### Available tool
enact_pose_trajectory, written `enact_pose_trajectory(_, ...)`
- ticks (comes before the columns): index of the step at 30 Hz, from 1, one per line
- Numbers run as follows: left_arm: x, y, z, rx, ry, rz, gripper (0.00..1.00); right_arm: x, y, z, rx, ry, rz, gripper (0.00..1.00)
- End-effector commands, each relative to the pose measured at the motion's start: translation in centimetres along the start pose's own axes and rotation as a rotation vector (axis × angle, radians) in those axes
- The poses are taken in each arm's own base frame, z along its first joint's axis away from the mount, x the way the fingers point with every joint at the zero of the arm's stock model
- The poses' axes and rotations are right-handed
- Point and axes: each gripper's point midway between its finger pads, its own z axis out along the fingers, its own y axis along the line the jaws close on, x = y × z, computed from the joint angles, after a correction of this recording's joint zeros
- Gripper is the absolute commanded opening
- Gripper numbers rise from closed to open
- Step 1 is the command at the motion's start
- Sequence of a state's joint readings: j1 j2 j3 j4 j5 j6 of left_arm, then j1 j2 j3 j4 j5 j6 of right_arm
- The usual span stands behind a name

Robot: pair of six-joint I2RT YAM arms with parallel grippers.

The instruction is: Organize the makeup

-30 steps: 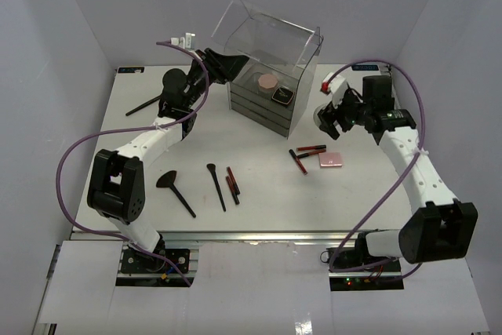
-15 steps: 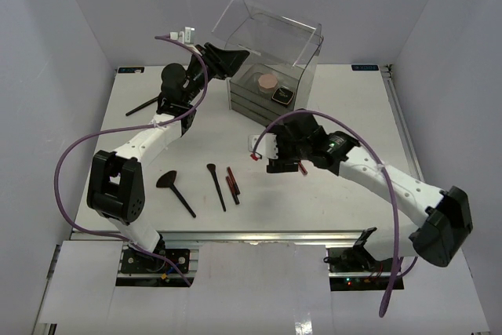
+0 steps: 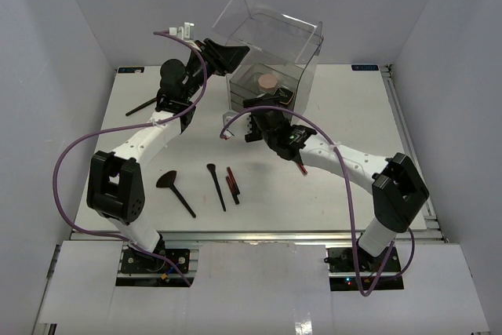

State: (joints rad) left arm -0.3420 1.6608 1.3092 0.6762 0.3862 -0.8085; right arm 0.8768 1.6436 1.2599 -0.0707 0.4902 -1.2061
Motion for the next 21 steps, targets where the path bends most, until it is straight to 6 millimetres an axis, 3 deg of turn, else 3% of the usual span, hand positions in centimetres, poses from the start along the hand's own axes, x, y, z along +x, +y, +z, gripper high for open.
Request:
enact_pose_trajectory(1,-2.8,-2.3,0.3,0.051,-0.048,0.039,0.71,-0.3,-7.8,-0.7,0.288,0.046,0.013,0.11)
enact_pose_trajectory(16,-2.8,-2.2,0.6,0.048,-0.045,0.039,0.71,4.7,-11.2,3.0,0.370,0.235,0.000,0.14)
enact_pose_trajectory(19,-2.9,-2.3,0.6,0.048,-0.046,0.039,0.71,5.5,-11.2,3.8,0.365,0.267,-0.012,0.17)
enact_pose_trajectory(21,-2.9,-2.2,0.6,0.047,-0.045,0.039,0.71,6.0,-11.1,4.4,0.360,0.283,-0.017,0.29)
